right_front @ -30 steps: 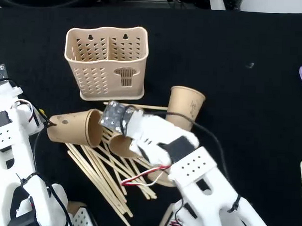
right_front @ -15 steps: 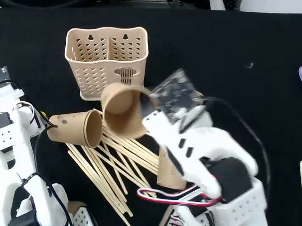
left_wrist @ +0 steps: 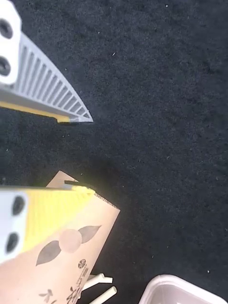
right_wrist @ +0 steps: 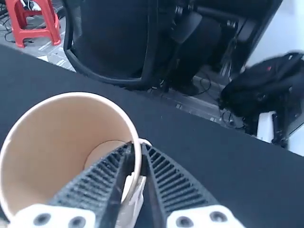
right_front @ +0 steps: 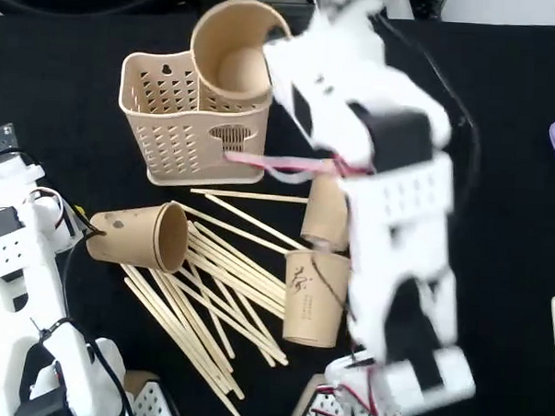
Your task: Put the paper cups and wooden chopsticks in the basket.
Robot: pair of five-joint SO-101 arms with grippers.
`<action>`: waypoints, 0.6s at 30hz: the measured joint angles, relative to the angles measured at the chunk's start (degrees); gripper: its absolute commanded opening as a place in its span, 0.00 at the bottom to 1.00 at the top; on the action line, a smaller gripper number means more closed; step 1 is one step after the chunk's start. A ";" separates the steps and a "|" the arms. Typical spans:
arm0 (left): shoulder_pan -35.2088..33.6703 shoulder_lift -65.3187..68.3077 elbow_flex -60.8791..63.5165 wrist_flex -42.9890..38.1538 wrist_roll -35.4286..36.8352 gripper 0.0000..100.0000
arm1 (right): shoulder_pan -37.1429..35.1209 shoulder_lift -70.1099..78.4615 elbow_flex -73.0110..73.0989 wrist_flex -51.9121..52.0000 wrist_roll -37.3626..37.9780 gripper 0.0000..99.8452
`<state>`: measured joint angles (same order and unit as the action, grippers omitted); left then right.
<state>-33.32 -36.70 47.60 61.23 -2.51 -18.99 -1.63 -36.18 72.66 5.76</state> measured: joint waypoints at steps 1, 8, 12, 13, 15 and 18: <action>0.00 0.00 0.00 0.00 0.00 0.22 | 0.09 3.34 -3.87 0.79 -0.79 0.01; 0.00 0.00 0.00 0.00 0.00 0.22 | 0.09 22.07 -24.97 7.47 -3.69 0.01; 0.00 0.00 0.00 0.00 0.00 0.22 | 0.09 30.07 -29.80 12.04 -3.69 0.01; 0.00 0.00 0.00 0.00 0.00 0.22 | 0.09 31.65 -30.95 12.92 -3.69 0.01; 0.00 0.00 0.00 0.00 0.00 0.22 | 0.09 34.29 -33.05 14.24 -3.69 0.02; 0.00 0.00 0.00 0.00 0.00 0.22 | 0.09 36.13 -36.40 17.05 -3.69 0.10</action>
<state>-33.32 -36.70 47.60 61.23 -2.51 -18.90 34.51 -72.57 89.71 2.07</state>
